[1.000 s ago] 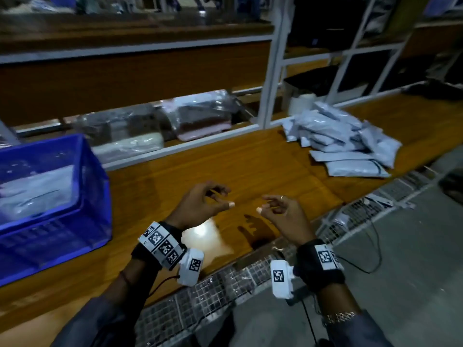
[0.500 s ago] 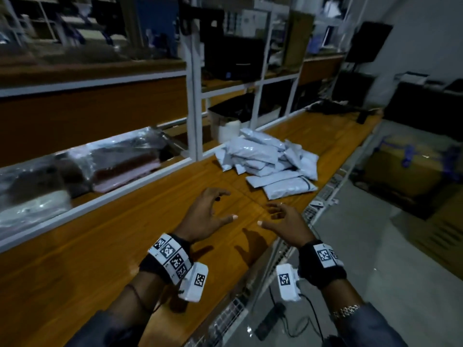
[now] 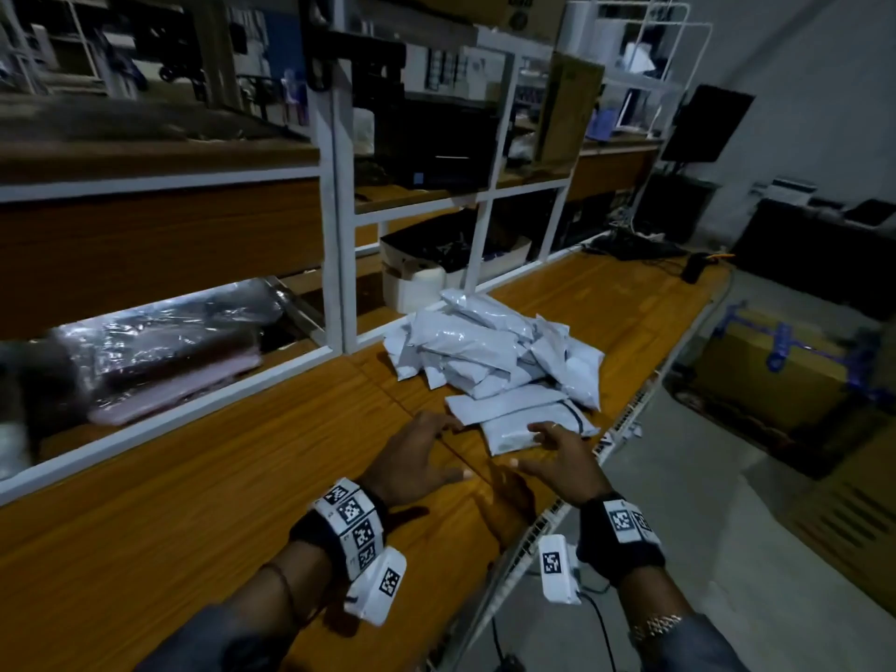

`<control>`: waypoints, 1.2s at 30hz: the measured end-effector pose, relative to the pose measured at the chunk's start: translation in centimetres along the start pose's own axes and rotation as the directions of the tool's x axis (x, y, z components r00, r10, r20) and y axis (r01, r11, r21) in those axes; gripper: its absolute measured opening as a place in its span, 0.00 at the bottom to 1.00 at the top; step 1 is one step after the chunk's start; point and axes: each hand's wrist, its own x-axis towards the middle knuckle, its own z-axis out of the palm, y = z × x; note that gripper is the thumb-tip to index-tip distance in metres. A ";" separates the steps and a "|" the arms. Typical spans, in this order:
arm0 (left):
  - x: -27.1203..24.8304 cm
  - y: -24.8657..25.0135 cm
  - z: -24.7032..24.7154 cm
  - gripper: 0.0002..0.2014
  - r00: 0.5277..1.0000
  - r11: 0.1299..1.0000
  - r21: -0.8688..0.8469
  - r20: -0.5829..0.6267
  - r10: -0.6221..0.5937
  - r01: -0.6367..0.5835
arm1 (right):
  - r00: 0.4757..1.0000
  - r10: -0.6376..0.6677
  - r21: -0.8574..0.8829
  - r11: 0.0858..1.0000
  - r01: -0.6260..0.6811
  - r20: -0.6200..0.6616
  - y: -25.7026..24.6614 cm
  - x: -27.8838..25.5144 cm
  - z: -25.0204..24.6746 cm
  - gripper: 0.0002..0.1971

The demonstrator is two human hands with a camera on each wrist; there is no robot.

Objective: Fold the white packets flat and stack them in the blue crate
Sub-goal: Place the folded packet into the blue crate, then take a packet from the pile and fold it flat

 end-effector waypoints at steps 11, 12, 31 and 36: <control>11.0 -3.6 9.7 0.32 0.968 0.968 0.068 0.055 -0.245 0.241 | 0.999 0.036 -0.305 0.952 -0.025 0.030 6.0 13.5 -2.3 0.28; 11.5 -4.4 10.6 0.32 0.961 0.961 0.065 0.056 -0.271 0.268 | 0.994 0.045 -0.382 0.924 -0.004 0.099 6.9 15.2 -2.1 0.34; 12.7 -5.9 12.1 0.56 0.951 0.949 0.137 0.084 -0.297 0.284 | 0.923 0.002 -0.721 0.624 0.299 0.384 8.0 15.1 -1.1 0.51; 8.4 -5.3 8.7 0.51 0.972 0.953 0.228 0.073 -0.221 0.200 | 0.886 -0.082 -0.675 0.618 0.404 0.456 5.3 11.6 0.9 0.51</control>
